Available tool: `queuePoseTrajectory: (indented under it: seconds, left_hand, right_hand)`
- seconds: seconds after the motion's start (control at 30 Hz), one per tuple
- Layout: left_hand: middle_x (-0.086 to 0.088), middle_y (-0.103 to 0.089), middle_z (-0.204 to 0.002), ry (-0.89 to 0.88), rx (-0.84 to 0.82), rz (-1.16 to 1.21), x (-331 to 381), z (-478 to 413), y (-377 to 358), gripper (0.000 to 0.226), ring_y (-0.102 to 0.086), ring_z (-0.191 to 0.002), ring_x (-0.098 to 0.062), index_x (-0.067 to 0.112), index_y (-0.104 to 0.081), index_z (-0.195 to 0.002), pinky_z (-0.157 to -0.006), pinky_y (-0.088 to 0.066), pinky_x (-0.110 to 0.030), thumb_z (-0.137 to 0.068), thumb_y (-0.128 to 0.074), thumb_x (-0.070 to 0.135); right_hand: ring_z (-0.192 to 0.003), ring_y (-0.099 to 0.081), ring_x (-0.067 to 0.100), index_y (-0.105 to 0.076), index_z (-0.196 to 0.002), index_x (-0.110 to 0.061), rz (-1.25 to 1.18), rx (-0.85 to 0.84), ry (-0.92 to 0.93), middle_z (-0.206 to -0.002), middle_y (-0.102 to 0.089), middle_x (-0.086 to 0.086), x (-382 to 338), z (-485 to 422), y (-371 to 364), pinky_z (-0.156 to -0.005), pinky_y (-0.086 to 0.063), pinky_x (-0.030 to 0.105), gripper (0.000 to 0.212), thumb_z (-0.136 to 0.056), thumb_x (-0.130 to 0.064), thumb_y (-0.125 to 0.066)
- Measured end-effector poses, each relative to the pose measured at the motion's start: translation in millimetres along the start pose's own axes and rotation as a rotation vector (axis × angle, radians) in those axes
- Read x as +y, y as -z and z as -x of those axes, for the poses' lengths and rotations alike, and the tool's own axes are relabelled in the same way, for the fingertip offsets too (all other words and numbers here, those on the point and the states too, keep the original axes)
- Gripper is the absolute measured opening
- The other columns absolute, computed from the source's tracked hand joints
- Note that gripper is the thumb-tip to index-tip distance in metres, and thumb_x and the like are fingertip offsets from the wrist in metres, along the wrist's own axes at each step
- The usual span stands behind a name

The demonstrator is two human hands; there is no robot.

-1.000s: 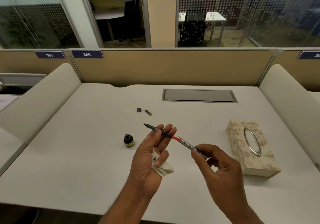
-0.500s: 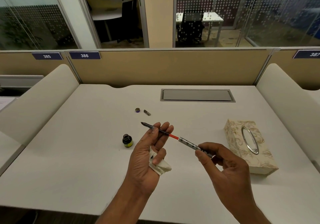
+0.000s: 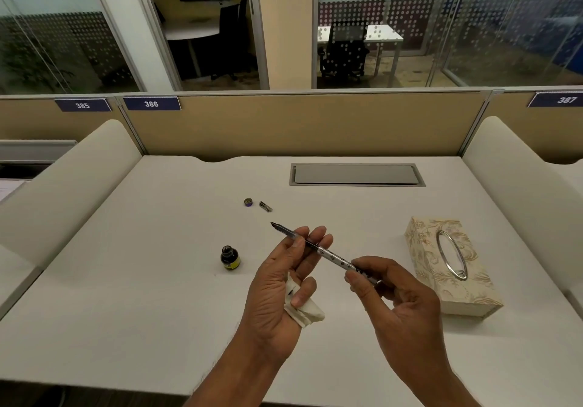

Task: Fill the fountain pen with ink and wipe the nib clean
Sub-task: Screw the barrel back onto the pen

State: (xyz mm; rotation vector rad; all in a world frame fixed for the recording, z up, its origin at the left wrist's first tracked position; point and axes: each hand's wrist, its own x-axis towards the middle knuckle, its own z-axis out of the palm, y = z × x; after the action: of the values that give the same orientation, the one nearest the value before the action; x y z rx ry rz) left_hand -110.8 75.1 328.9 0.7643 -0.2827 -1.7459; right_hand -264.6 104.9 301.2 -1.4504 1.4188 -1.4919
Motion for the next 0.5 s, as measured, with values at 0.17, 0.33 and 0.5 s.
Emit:
queuePoseTrajectory:
  seconds: [0.17, 0.33, 0.5]
  left_hand:
    - [-0.016, -0.074, -0.127, 0.009, -0.027, -0.102, -6.4, 3.3, -4.5, 0.033, -0.072, -0.116, -0.026, 0.004, -0.068, -0.121, -0.033, -0.031, -0.015, -0.09, -0.058, 0.011]
    - [-0.011, -0.073, -0.129, -0.026, -0.036, -0.217, -2.3, 2.7, -6.9, 0.043, -0.071, -0.118, -0.025, 0.008, -0.066, -0.13, -0.035, -0.032, -0.014, -0.088, -0.062, 0.018]
    - [-0.012, -0.074, -0.127, -0.057, 0.007, -0.184, 3.0, -1.4, -7.3, 0.038, -0.072, -0.117, -0.026, 0.011, -0.066, -0.129, -0.035, -0.032, -0.015, -0.098, -0.055, 0.028]
  right_hand:
    - [-0.085, -0.07, 0.015, -0.073, -0.093, -0.038, 0.027, 0.001, 0.035, -0.088, -0.075, -0.015, -4.0, -1.9, -5.6, -0.073, -0.056, 0.017, 0.017, -0.085, -0.023, -0.073]
    - [-0.084, -0.07, 0.016, -0.074, -0.093, -0.033, 0.018, 0.016, 0.021, -0.086, -0.075, -0.013, 1.1, -3.1, -4.9, -0.074, -0.057, 0.018, 0.013, -0.085, -0.024, -0.073]
    - [-0.084, -0.071, 0.019, -0.072, -0.096, -0.036, -0.014, 0.008, -0.019, -0.087, -0.076, -0.012, 5.7, -2.8, -4.5, -0.076, -0.057, 0.02, 0.014, -0.083, -0.031, -0.073]
